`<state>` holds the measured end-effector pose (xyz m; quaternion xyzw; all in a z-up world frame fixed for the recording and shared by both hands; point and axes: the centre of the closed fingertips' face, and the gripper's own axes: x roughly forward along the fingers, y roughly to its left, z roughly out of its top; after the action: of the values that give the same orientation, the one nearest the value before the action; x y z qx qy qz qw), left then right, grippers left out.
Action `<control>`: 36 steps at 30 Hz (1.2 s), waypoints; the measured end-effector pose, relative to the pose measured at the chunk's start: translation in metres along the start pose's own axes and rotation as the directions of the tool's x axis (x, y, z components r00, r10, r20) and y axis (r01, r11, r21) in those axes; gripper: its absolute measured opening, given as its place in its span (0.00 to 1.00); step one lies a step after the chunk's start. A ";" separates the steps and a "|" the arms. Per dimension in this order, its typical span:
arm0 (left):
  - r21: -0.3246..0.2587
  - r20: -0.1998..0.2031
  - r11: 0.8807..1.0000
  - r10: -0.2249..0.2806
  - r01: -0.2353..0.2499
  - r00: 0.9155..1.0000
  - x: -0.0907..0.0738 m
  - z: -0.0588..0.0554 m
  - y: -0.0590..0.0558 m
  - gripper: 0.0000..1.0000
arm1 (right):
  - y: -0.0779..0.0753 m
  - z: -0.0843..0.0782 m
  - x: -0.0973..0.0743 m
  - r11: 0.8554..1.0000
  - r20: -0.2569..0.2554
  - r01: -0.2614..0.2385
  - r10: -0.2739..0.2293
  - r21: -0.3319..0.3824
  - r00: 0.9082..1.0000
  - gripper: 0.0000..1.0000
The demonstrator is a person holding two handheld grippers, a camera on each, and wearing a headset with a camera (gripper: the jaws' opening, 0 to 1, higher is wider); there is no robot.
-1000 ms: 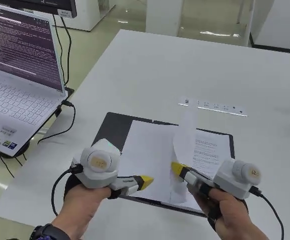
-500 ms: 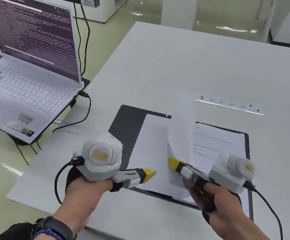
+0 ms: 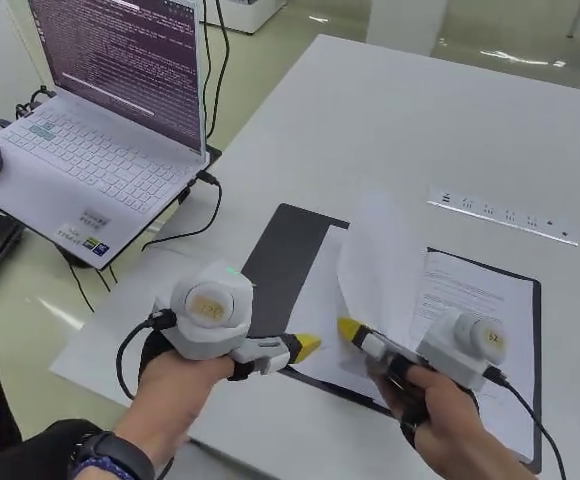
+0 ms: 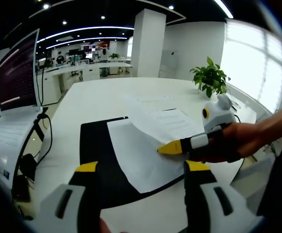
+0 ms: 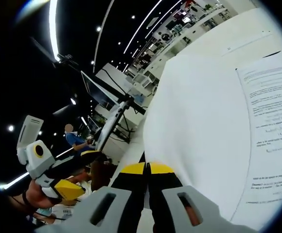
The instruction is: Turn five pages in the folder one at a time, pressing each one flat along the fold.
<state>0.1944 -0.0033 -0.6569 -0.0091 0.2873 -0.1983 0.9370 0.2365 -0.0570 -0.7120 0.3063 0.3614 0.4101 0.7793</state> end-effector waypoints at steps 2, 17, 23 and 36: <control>0.003 -0.001 1.000 0.002 -0.002 1.000 -0.001 0.000 0.000 0.69 | 0.000 -0.002 0.007 1.000 -0.009 -0.006 0.006 0.006 1.000 0.00; -0.020 0.016 1.000 0.017 -0.017 1.000 -0.004 0.003 0.005 0.70 | -0.004 -0.018 0.043 0.998 -0.061 -0.004 0.008 0.057 0.998 0.00; -0.031 0.019 0.999 0.018 -0.017 1.000 -0.004 0.002 0.005 0.70 | -0.016 -0.028 0.052 0.996 -0.081 0.023 -0.016 0.082 0.997 0.00; -0.039 0.017 0.999 0.019 -0.019 1.000 -0.003 0.000 0.010 0.70 | -0.039 -0.047 0.063 0.991 -0.122 0.077 -0.064 0.107 0.990 0.00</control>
<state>0.1953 0.0071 -0.6565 -0.0261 0.2830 -0.1837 0.9410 0.2402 -0.0126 -0.7878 0.3113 0.4399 0.3791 0.7522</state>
